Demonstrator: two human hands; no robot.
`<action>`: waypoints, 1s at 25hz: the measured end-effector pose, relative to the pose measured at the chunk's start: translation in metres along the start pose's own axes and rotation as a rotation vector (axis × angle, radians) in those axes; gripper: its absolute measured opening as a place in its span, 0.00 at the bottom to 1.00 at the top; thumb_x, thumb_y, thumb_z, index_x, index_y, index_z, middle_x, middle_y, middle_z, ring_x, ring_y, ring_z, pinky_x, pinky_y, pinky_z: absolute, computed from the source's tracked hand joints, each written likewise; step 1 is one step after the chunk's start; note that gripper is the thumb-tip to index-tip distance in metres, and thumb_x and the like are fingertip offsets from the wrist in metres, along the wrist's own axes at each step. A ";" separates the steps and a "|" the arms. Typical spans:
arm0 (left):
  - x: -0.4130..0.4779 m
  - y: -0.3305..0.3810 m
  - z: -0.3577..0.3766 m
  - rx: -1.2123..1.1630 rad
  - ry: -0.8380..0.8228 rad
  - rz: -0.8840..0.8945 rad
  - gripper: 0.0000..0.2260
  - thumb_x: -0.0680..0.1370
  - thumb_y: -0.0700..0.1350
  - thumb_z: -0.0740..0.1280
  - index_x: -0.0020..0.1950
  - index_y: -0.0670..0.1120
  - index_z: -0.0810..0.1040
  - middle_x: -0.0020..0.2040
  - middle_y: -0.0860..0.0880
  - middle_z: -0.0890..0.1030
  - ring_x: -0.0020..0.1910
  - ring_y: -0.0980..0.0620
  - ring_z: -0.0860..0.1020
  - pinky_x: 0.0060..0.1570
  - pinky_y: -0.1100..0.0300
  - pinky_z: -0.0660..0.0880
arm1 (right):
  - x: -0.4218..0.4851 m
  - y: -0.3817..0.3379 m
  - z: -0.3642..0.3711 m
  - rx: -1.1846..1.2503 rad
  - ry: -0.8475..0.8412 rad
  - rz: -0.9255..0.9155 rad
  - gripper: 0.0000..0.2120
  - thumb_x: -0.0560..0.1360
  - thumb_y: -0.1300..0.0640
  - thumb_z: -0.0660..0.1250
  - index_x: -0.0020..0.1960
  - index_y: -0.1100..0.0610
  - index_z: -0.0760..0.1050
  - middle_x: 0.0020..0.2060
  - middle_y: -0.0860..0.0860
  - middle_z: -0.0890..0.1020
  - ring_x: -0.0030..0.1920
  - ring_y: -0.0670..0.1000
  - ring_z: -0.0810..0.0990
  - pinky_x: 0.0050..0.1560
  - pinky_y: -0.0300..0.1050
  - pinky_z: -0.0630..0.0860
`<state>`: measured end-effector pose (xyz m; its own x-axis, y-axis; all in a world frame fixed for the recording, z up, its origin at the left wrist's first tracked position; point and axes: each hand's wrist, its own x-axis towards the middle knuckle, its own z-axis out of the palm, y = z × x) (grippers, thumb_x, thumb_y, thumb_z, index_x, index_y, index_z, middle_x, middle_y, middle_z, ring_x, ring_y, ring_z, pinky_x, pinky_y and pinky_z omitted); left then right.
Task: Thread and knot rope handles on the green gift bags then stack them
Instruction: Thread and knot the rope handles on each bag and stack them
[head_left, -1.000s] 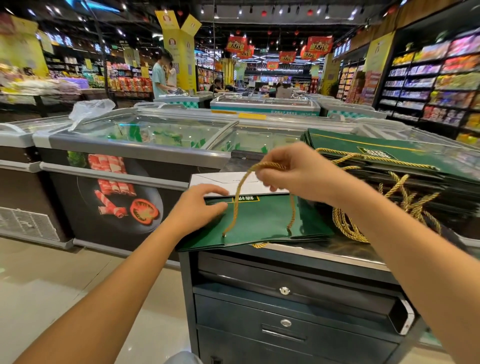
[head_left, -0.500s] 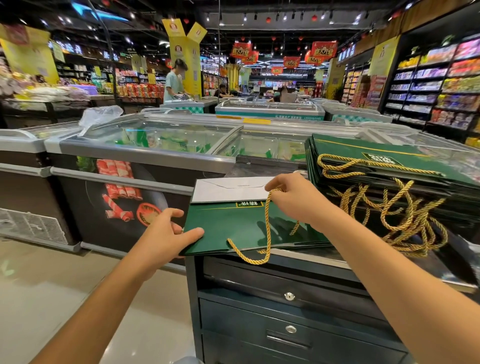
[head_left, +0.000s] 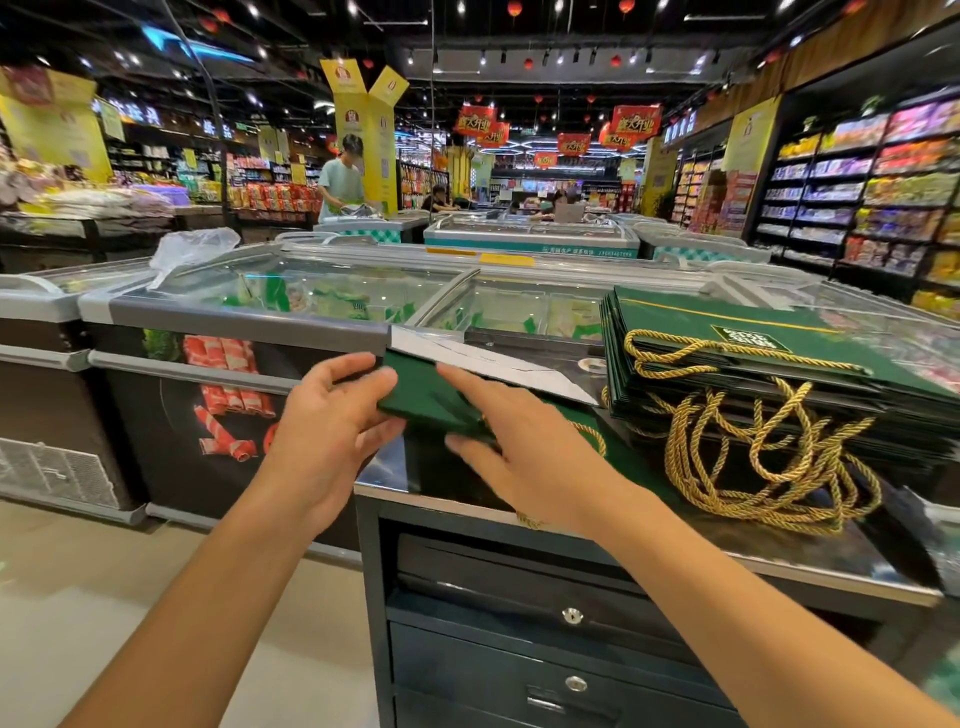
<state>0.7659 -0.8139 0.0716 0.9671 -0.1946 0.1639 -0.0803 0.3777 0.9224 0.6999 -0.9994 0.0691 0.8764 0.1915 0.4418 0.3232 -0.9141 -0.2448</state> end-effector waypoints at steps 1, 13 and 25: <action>-0.001 0.004 0.006 -0.057 -0.029 0.031 0.08 0.82 0.42 0.65 0.61 0.46 0.75 0.47 0.46 0.85 0.44 0.50 0.85 0.48 0.56 0.82 | 0.003 0.000 -0.002 -0.002 0.109 -0.042 0.30 0.83 0.53 0.62 0.82 0.44 0.55 0.73 0.48 0.73 0.70 0.53 0.72 0.68 0.59 0.72; -0.010 -0.057 0.036 -0.045 -0.173 -0.268 0.36 0.73 0.46 0.73 0.75 0.61 0.57 0.57 0.47 0.84 0.54 0.45 0.84 0.55 0.49 0.80 | 0.008 0.002 -0.066 1.055 0.915 0.268 0.14 0.85 0.60 0.57 0.66 0.47 0.74 0.54 0.45 0.84 0.55 0.48 0.83 0.59 0.52 0.82; 0.046 -0.004 0.055 -0.118 -0.015 0.086 0.24 0.77 0.26 0.64 0.72 0.38 0.72 0.57 0.39 0.82 0.44 0.47 0.82 0.41 0.62 0.83 | -0.029 0.057 -0.162 0.773 0.640 0.443 0.25 0.74 0.61 0.76 0.67 0.49 0.73 0.54 0.52 0.85 0.45 0.54 0.88 0.39 0.53 0.85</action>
<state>0.7972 -0.8740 0.0949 0.9541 -0.1706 0.2463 -0.1324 0.4975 0.8573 0.6349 -1.1153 0.1818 0.6952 -0.5238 0.4923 0.3576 -0.3421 -0.8690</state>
